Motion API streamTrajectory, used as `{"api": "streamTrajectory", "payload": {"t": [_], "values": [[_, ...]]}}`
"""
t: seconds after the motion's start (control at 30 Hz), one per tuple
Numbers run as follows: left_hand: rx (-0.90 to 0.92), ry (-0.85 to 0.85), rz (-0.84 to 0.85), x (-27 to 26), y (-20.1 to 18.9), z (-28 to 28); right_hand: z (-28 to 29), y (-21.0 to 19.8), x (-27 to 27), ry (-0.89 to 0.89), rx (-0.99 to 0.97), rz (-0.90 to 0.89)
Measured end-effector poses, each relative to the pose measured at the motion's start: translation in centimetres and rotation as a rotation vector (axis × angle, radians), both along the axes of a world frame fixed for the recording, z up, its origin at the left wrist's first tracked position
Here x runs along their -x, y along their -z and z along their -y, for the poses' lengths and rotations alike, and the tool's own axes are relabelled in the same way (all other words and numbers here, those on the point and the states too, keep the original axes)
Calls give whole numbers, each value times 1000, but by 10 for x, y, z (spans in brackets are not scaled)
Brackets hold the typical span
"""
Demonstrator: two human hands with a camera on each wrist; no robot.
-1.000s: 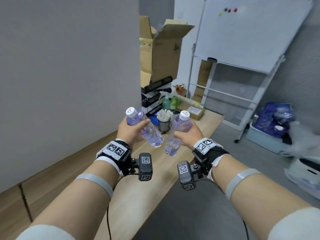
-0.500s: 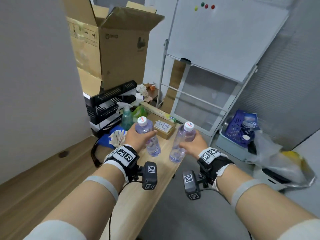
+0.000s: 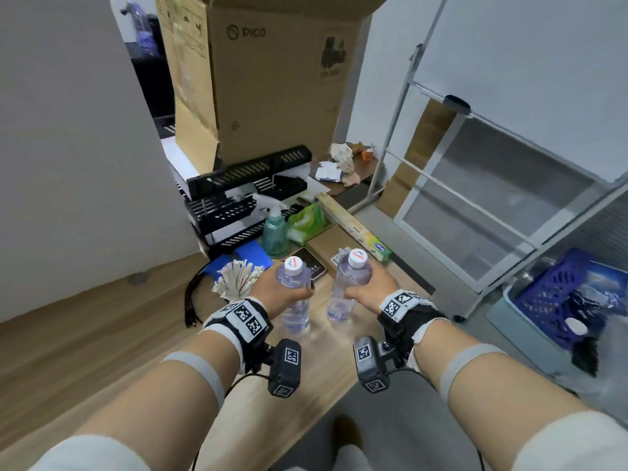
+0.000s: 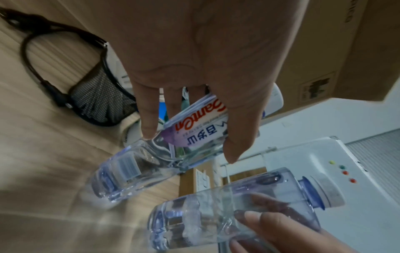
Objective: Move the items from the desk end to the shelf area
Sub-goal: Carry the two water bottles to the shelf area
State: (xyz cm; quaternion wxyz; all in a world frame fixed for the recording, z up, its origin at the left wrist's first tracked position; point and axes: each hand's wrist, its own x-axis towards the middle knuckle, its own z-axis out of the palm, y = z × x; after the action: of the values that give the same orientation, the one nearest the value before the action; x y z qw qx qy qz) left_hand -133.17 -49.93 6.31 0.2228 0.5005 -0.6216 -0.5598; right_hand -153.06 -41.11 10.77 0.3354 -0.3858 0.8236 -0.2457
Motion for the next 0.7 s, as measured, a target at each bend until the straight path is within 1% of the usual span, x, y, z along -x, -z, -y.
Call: {"api": "streamTrajectory", "payload": {"t": [0.1, 0.2, 0.3, 0.37, 0.43, 0.5, 0.57, 0.63, 0.7], "values": [[8, -58, 37, 9, -11, -4, 27, 2, 12, -142, -18, 7], [6, -82, 60, 12, -44, -6, 57, -16, 15, -312, 29, 36], [11, -85, 88, -8, -89, -3, 91, -61, -1, -522, 121, 36], [20, -158, 92, -31, -123, -3, 110, -97, -26, -703, 220, -52], [60, -268, 106, -61, -158, -6, 126, -128, -57, -837, 314, -117], [134, -396, 133, -95, -185, -9, 141, -155, -90, -884, 404, -87], [200, -512, 117, -128, -200, -10, 152, -175, -121, -903, 458, -51], [245, -606, 98, -156, -201, -5, 164, -176, -149, -920, 462, -62], [258, -674, 101, -180, -188, 7, 177, -158, -174, -941, 407, -102]]}}
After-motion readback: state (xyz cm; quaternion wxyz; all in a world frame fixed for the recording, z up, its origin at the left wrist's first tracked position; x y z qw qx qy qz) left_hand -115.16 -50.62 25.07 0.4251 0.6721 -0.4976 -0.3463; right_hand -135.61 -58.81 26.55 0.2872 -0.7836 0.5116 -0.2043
